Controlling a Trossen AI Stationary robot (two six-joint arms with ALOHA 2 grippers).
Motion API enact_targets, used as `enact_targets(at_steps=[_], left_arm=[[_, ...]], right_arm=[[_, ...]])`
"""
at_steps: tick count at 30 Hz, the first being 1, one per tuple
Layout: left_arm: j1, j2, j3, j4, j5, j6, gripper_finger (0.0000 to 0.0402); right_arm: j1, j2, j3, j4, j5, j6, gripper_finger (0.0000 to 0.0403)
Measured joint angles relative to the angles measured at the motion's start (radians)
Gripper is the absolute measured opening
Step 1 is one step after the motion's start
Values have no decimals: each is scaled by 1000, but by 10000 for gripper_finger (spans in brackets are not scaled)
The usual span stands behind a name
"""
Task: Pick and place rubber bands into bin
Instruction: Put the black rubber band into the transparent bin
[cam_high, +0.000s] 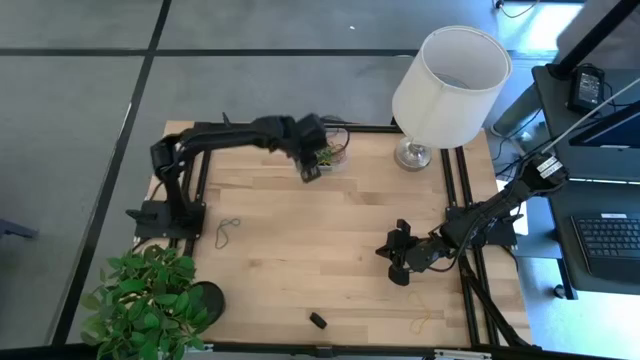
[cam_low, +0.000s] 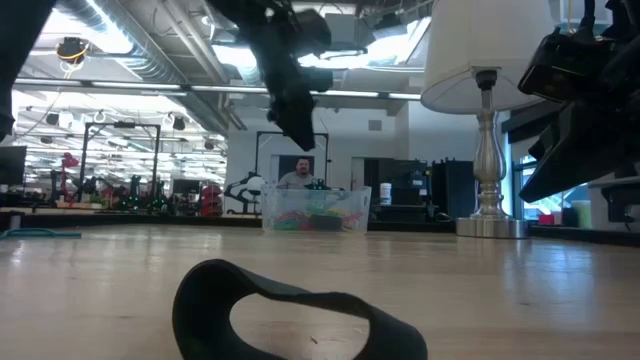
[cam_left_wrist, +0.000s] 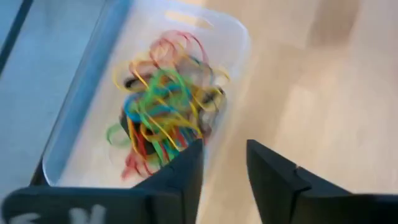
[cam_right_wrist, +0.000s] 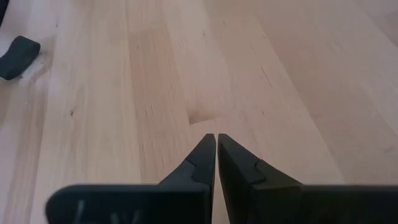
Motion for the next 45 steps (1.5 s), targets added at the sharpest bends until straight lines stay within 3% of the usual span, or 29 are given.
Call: enact_targets(at_steps=[8,13,18,23,26,30,35,41,45], left_arm=[[-243,-240,-324,158,-157,-66,9],[-399,-394,-566,317,-188,-171,1],[-538,-496,-769,463,-280,-238,2],[-621,-551,-917,551,-331,-299,2],[-643,-563,-992,615,-360,-308,1],[-648,-570,-1086,739,-361,-298,2],[-647,-571,-1188,954,-354,-253,1],[-647,-571,-1254,1063,-350,-235,1],[-647,-570,-1263,1067,-351,-248,2]], right_arm=[[0,16,0,36,-1,3,23],[0,56,0,127,-1,18,23],[-2,134,0,310,-2,-114,23],[-18,216,12,559,-2,-248,23],[-36,266,84,578,0,-299,23],[-47,357,286,390,-1,-426,23],[-72,494,641,-98,-19,-464,24],[-87,660,1002,-509,-166,-447,34],[-88,751,1159,-608,-269,-466,69]])
